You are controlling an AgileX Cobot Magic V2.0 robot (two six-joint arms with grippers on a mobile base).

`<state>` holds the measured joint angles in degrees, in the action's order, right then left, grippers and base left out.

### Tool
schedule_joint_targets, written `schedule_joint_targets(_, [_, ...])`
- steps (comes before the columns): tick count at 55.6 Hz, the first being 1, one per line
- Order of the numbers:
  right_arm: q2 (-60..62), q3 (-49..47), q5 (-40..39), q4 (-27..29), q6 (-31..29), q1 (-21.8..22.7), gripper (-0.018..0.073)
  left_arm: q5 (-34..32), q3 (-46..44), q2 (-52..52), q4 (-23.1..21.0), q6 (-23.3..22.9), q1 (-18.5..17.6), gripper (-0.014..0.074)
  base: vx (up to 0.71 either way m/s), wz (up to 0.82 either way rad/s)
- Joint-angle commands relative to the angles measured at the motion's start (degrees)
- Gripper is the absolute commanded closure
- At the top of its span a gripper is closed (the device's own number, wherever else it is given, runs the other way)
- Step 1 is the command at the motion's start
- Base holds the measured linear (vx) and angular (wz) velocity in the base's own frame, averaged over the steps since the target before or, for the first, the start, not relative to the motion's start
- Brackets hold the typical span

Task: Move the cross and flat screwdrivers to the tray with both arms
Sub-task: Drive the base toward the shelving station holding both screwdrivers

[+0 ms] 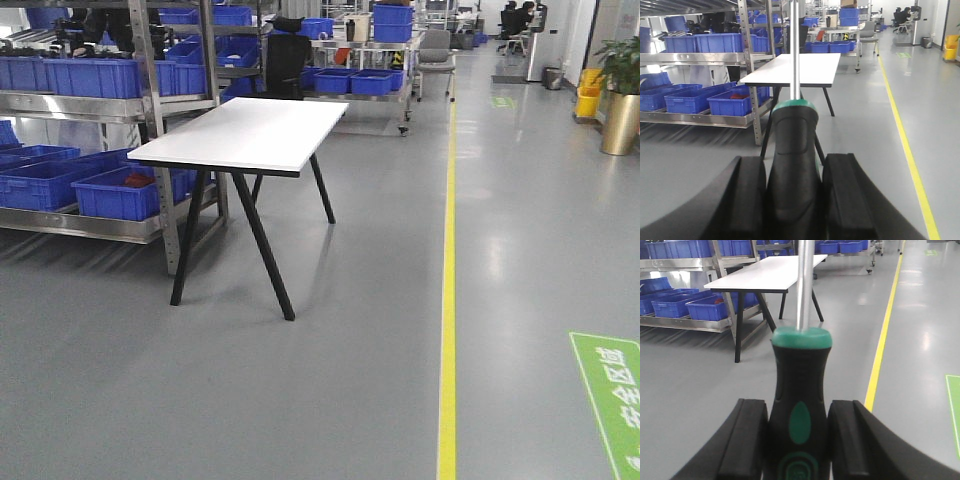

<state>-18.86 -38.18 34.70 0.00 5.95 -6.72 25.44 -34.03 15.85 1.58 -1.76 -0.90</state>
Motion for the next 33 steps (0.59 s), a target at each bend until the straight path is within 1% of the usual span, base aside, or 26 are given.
schedule_joint_targets(1, [-1.02,-1.62,-5.41,-0.57,-0.17,0.30,0.0567,-5.89,-1.64,0.52,-0.47,0.01,-0.28,0.0594,0.47,0.14])
schedule_joint_targets(20, [-1.02,-1.62,-5.41,-0.57,-0.17,0.30,0.0567,-5.89,-1.64,0.52,-0.47,0.01,-0.28,0.0594,0.49,0.16])
schedule_joint_targets(33, [-1.02,-1.62,-5.41,-0.57,-0.17,0.30,0.0567,-5.89,-1.64,0.52,-0.47,0.01,-0.28,0.0594,0.50,0.30])
